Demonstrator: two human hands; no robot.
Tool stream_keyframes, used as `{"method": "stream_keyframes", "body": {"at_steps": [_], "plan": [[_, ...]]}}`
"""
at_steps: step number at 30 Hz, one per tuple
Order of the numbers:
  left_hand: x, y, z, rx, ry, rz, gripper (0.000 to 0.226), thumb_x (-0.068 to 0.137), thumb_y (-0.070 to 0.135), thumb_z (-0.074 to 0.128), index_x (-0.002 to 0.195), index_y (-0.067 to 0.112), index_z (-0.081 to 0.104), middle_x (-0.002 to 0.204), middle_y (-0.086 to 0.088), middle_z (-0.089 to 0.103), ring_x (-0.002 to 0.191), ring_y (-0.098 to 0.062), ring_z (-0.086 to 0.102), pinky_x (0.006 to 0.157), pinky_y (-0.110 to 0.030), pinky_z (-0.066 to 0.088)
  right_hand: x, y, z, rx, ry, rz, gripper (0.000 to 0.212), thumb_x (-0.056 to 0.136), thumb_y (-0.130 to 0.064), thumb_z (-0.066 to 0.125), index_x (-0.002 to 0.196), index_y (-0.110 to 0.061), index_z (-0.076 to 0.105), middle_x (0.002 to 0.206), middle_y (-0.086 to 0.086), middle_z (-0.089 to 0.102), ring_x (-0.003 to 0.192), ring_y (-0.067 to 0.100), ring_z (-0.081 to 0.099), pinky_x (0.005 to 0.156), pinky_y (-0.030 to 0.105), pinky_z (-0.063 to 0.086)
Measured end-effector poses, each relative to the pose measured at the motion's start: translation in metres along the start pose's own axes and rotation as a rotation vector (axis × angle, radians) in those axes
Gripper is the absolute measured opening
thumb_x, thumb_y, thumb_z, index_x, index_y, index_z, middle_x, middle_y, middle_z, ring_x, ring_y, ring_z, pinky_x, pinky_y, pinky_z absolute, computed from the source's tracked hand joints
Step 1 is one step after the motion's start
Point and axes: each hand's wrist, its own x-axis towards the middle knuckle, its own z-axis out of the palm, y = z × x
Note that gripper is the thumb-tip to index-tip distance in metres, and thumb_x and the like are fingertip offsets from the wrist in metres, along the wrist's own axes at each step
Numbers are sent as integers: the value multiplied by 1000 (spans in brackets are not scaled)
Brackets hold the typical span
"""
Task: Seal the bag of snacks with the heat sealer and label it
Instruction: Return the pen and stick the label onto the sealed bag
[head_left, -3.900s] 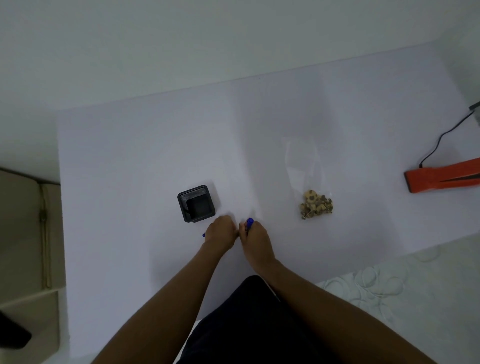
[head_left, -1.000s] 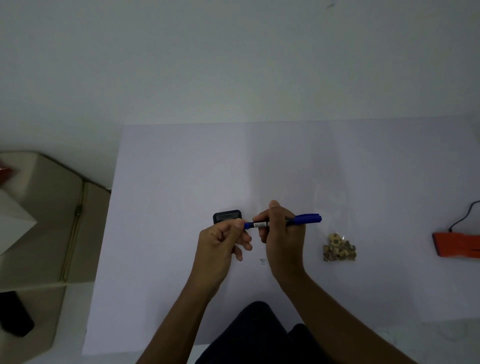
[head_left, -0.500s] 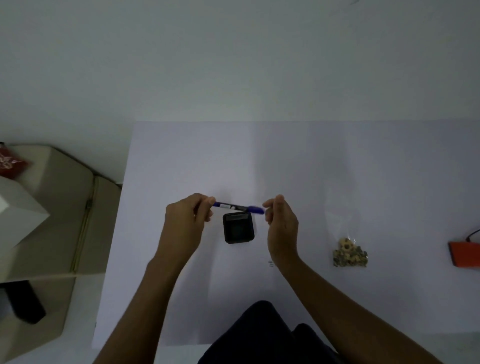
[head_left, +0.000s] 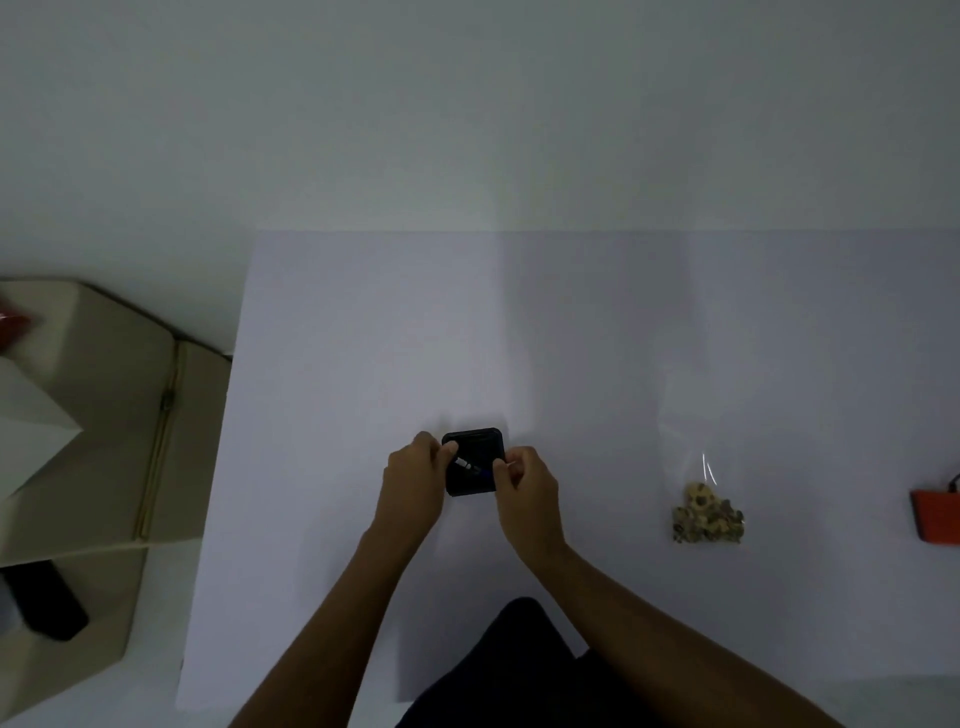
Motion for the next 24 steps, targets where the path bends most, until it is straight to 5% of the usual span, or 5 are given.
{"method": "stream_keyframes", "body": {"at_steps": [3, 6, 12, 20, 24], "plan": [[12, 7, 6, -156, 51, -45, 29, 99, 38, 53, 109, 11, 52, 97, -13, 71, 78, -20, 67, 66, -36, 60, 13, -4, 6, 25, 13, -4, 9, 99, -18, 58, 92, -13, 59, 80, 4, 64, 68, 14, 59, 59, 20, 47], [30, 19, 4, -294, 35, -40, 46, 101, 34, 52, 136, 7, 42, 117, -15, 68, 95, -22, 67, 74, -24, 56, 36, -14, 9, 48, 25, -1, 10, 100, -21, 58, 94, -12, 59, 80, 6, 67, 71, 20, 65, 62, 31, 54], [78, 51, 2, -253, 42, 174, 29, 104, 23, 46, 126, 5, 52, 112, -4, 62, 95, -17, 59, 64, -2, 41, 107, -46, 15, 65, 56, -22, 18, 98, -23, 60, 101, -5, 61, 83, 9, 69, 74, 23, 67, 67, 32, 56], [122, 71, 11, -160, 27, 123, 41, 101, 22, 49, 137, 4, 44, 132, -14, 57, 118, -28, 56, 91, -26, 46, 158, -59, 6, 71, 27, -4, 15, 97, -18, 59, 105, -6, 64, 95, 13, 72, 80, 27, 72, 69, 36, 61], [85, 72, 24, 49, 246, 103, 58, 95, 31, 59, 143, 9, 37, 143, -15, 45, 128, -30, 47, 104, -48, 44, 144, -39, -12, 95, 11, 7, 14, 97, -18, 57, 106, -11, 66, 98, 11, 72, 84, 27, 72, 74, 44, 62]]}}
